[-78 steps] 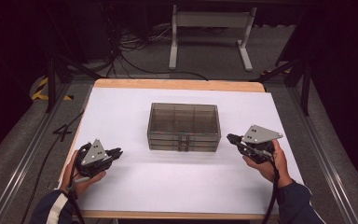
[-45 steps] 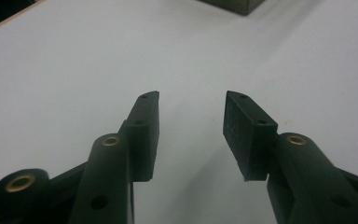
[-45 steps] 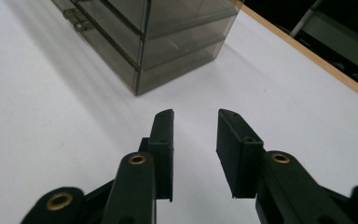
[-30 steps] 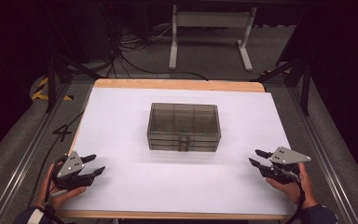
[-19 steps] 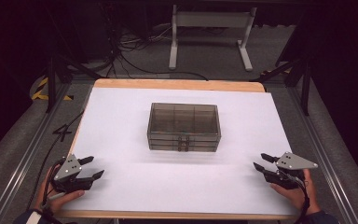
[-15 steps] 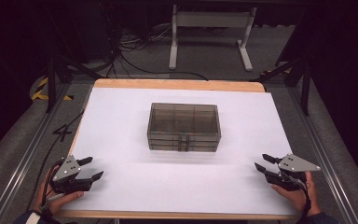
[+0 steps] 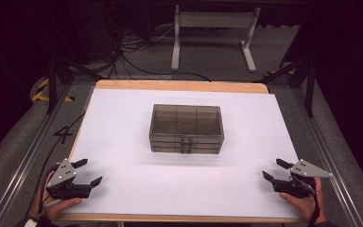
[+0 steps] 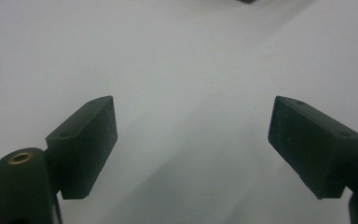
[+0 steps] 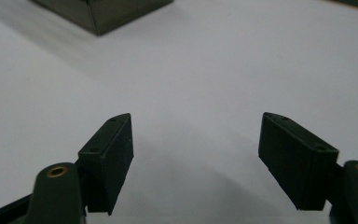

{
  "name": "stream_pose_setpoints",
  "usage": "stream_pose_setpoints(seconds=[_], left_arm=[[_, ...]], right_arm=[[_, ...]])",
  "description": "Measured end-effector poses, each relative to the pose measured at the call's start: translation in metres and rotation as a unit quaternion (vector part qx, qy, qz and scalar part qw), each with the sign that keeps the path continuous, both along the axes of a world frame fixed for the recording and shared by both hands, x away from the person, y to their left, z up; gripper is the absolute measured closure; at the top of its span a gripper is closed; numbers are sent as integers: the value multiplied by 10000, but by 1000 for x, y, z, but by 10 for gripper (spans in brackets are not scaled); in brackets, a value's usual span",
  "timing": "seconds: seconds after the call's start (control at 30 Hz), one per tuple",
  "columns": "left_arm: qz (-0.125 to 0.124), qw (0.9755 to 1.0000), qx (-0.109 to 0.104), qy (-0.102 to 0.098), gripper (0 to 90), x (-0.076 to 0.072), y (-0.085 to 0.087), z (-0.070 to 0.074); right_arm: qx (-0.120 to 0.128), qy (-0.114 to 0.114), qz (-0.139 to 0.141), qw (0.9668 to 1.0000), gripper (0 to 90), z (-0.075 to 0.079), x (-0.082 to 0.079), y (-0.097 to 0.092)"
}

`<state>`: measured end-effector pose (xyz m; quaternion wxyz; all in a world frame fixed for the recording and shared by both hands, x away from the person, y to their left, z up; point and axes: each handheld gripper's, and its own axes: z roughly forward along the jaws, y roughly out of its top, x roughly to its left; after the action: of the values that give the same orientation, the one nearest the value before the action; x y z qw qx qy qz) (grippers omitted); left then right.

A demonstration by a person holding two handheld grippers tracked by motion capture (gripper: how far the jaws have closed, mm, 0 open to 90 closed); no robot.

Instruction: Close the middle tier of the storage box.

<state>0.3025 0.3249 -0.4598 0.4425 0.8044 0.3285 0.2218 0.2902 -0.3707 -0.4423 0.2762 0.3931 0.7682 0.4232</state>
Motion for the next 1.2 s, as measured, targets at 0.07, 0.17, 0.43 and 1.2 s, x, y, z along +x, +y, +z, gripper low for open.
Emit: stream_pose_setpoints(seconds=[0.07, 0.17, 0.43, 1.2], left_arm=[[80, 9998, -135, -74, 135, -1, 3, 0], [198, 9994, -274, -114, 127, -2, 5, -1], [390, 9990, -176, -92, 121, -2, 3, -1], [455, 9989, -108, -56, 123, -1, 2, -1]], right_arm=[[101, 5, -122, 9999, 208, -1, 0, -2], [151, -90, -334, 9993, 155, -1, -2, -4], [152, -156, -404, 9989, 133, -1, -2, -4], [84, -89, -371, 9992, 128, -2, -1, -3]])
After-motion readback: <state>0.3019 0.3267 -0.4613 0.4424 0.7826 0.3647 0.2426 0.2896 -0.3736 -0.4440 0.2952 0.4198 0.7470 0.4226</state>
